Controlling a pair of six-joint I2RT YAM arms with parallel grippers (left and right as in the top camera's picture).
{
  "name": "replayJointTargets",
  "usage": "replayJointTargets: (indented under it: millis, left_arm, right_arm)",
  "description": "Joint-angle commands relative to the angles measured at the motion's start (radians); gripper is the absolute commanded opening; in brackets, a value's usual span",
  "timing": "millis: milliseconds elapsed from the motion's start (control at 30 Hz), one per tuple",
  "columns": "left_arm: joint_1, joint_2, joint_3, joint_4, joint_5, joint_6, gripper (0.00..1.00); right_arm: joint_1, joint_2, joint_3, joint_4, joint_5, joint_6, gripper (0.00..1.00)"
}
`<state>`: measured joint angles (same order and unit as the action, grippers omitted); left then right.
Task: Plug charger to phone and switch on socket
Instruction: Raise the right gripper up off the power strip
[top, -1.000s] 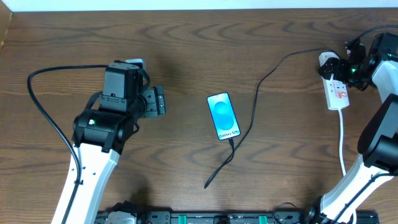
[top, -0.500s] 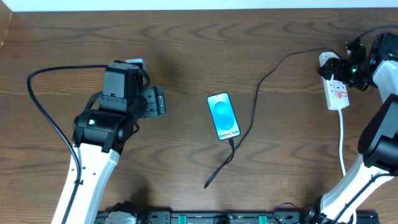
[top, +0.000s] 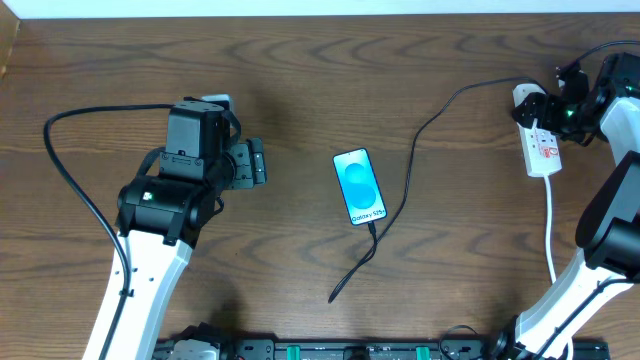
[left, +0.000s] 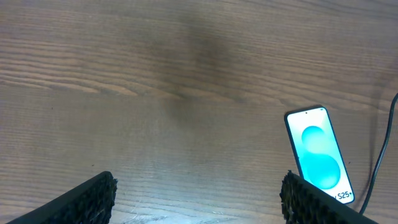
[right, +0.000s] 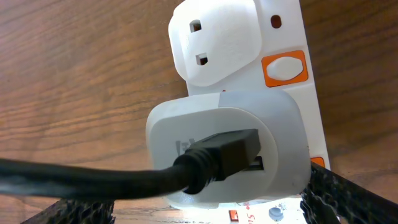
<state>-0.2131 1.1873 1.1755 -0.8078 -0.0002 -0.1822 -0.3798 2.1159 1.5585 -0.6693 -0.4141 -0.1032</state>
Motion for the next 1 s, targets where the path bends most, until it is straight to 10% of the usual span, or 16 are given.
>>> replayJointTargets:
  millis: [0,967]
  left_arm:
    - [0.0,0.001,0.005,-0.003,-0.012,0.01,0.85]
    - [0.0,0.001,0.005,-0.003,-0.012,0.01,0.84]
  right_arm:
    - [0.014,0.028,-0.004,-0.024,-0.094,0.033,0.89]
    - [0.015,0.028,-0.076,-0.004,-0.13,0.047,0.87]
